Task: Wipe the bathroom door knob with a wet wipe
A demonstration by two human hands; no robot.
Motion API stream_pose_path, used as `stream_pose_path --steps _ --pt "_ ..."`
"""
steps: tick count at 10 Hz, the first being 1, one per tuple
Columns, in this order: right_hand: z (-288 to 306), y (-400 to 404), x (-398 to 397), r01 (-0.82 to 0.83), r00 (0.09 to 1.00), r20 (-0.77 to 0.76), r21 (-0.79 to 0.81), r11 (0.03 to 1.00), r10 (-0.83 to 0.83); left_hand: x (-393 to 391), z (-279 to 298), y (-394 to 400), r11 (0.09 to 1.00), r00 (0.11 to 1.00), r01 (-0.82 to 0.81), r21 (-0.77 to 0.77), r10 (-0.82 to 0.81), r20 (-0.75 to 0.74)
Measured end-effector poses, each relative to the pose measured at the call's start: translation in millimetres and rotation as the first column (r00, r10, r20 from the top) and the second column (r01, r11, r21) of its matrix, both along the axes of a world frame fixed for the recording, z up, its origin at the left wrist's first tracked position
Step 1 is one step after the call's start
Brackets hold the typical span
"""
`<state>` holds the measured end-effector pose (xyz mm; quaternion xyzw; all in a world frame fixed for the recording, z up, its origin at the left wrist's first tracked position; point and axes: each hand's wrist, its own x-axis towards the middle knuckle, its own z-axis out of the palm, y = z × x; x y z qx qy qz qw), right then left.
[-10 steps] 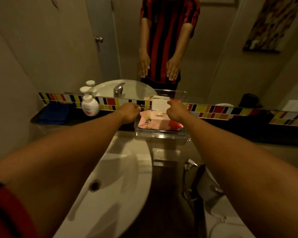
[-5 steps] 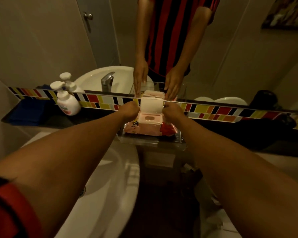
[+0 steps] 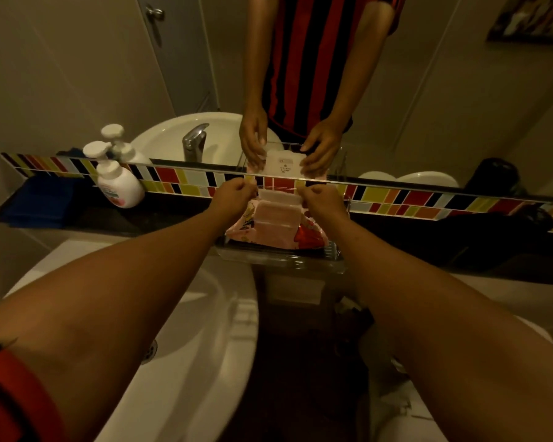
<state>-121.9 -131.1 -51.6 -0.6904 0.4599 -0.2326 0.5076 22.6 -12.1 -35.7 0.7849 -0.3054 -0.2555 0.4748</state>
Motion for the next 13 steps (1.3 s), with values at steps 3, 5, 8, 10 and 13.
stream_pose_path --steps 3,5,8,10,13 --pt "-25.5 15.2 -3.8 -0.061 0.983 -0.177 -0.077 0.995 0.046 -8.7 -28.6 10.9 0.987 0.988 0.040 0.156 -0.062 0.141" --pt "-38.0 13.0 -0.8 -0.086 0.980 -0.178 0.027 0.996 0.089 -4.6 -38.2 7.4 0.978 0.977 0.085 0.189 -0.119 0.179" --pt "-46.9 5.4 8.3 -0.153 0.977 -0.148 0.011 0.988 0.153 -6.2 -54.5 -3.7 0.960 0.944 0.049 0.274 -0.135 0.302" --pt "-41.0 6.3 12.5 -0.050 0.998 -0.009 0.285 0.957 0.055 -5.9 -57.4 -11.9 0.971 0.960 0.016 0.239 -0.082 0.268" --pt "-18.3 22.3 18.9 -0.348 0.871 -0.464 -0.348 0.871 0.162 4.1 -23.1 11.8 0.956 0.879 0.052 0.289 -0.182 0.441"
